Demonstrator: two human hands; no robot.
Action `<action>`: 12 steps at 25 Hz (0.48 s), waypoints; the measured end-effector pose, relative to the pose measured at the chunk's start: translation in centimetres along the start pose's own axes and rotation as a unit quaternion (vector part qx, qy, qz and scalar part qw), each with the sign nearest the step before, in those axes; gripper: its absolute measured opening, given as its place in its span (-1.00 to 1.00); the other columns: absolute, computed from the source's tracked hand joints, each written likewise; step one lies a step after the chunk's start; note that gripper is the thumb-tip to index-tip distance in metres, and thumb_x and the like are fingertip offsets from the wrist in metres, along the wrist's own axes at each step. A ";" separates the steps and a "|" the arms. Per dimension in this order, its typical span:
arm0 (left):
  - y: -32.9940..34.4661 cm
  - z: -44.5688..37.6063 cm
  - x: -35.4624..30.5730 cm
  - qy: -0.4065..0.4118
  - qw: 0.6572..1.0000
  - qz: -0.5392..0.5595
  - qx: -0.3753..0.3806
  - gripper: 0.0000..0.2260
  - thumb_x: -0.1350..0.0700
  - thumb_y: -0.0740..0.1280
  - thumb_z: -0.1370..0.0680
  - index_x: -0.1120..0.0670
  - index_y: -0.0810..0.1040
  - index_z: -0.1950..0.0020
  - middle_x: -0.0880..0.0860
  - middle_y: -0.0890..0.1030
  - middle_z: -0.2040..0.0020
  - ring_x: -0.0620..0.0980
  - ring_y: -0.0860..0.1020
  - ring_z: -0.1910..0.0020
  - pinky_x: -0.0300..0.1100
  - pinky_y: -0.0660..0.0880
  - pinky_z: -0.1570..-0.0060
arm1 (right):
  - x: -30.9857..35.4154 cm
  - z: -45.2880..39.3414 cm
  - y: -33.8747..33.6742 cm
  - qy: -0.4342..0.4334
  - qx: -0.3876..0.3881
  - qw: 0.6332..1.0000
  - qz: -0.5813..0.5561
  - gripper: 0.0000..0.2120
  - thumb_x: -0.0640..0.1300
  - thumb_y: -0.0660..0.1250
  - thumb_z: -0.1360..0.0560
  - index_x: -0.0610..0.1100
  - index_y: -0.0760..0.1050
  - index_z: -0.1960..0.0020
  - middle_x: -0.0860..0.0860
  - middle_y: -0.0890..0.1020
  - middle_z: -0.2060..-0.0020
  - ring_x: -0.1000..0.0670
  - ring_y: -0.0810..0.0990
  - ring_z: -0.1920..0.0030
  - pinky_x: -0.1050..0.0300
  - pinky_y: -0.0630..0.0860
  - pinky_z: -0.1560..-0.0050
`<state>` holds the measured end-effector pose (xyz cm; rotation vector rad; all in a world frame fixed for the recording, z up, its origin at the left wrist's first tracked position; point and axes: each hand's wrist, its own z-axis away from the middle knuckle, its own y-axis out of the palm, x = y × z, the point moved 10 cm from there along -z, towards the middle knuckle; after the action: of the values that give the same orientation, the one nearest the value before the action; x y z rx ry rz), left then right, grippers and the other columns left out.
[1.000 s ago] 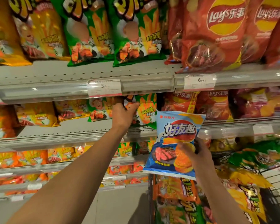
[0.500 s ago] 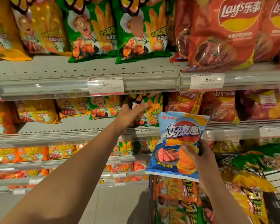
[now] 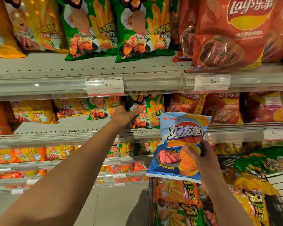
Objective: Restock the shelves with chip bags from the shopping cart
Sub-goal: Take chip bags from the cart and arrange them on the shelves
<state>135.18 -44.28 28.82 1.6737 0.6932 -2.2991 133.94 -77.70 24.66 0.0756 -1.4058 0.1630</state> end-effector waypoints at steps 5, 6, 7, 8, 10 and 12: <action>-2.0 5.8 -4.2 0.297 0.912 -0.222 -0.176 -0.70 -0.01 0.45 -0.57 0.11 0.53 -0.20 0.01 0.44 -0.09 0.07 0.48 -0.13 -0.10 0.49 -0.03 | -0.1 0.3 0.5 0.004 0.011 1.000 -0.013 -0.50 0.17 0.53 -0.31 0.24 0.54 -0.23 0.16 0.66 -0.17 0.12 0.65 -0.16 -0.04 0.59 -0.14; -1.1 6.0 -4.3 0.329 0.892 -0.278 -0.138 -0.74 0.06 0.41 -0.60 0.11 0.55 -0.24 0.02 0.44 -0.13 0.07 0.45 -0.19 -0.09 0.47 -0.10 | -0.1 0.4 0.5 0.003 0.006 1.000 -0.012 -0.53 0.17 0.52 -0.31 0.27 0.55 -0.21 0.16 0.66 -0.17 0.11 0.65 -0.17 -0.08 0.59 -0.18; -0.2 5.7 -3.9 0.331 0.884 -0.320 -0.082 -0.75 0.12 0.38 -0.61 0.13 0.56 -0.28 0.06 0.46 -0.20 0.08 0.44 -0.26 -0.05 0.46 -0.19 | 0.1 0.6 0.6 0.000 0.001 1.000 -0.010 -0.55 0.17 0.52 -0.32 0.29 0.55 -0.19 0.16 0.66 -0.18 0.08 0.64 -0.19 -0.13 0.57 -0.21; 0.4 5.4 -3.3 0.318 0.885 -0.338 -0.028 -0.73 0.16 0.36 -0.62 0.16 0.56 -0.32 0.11 0.47 -0.28 0.10 0.42 -0.32 -0.04 0.43 -0.29 | 0.4 0.8 0.9 -0.007 -0.001 1.000 -0.006 -0.56 0.18 0.51 -0.32 0.29 0.55 -0.18 0.15 0.65 -0.18 0.05 0.63 -0.21 -0.16 0.56 -0.24; 0.3 5.8 -2.4 0.309 0.896 -0.319 0.025 -0.69 0.16 0.32 -0.65 0.18 0.53 -0.39 0.15 0.46 -0.37 0.09 0.40 -0.39 -0.11 0.35 -0.39 | 1.0 1.5 1.8 -0.031 -0.001 1.000 -0.001 -0.54 0.18 0.50 -0.35 0.25 0.54 -0.23 0.13 0.65 -0.20 0.02 0.62 -0.23 -0.20 0.54 -0.27; -1.5 6.8 -1.3 0.302 0.901 -0.310 0.023 -0.65 0.11 0.31 -0.66 0.15 0.49 -0.43 0.13 0.46 -0.39 0.07 0.39 -0.42 -0.13 0.31 -0.41 | 1.5 2.5 3.3 -0.049 0.001 0.999 0.001 -0.51 0.16 0.50 -0.36 0.16 0.53 -0.27 0.10 0.67 -0.18 -0.01 0.63 -0.21 -0.22 0.55 -0.26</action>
<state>129.29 -46.46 32.05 2.5112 1.4912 -2.1128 131.23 -74.68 26.44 0.0844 -1.5043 0.1636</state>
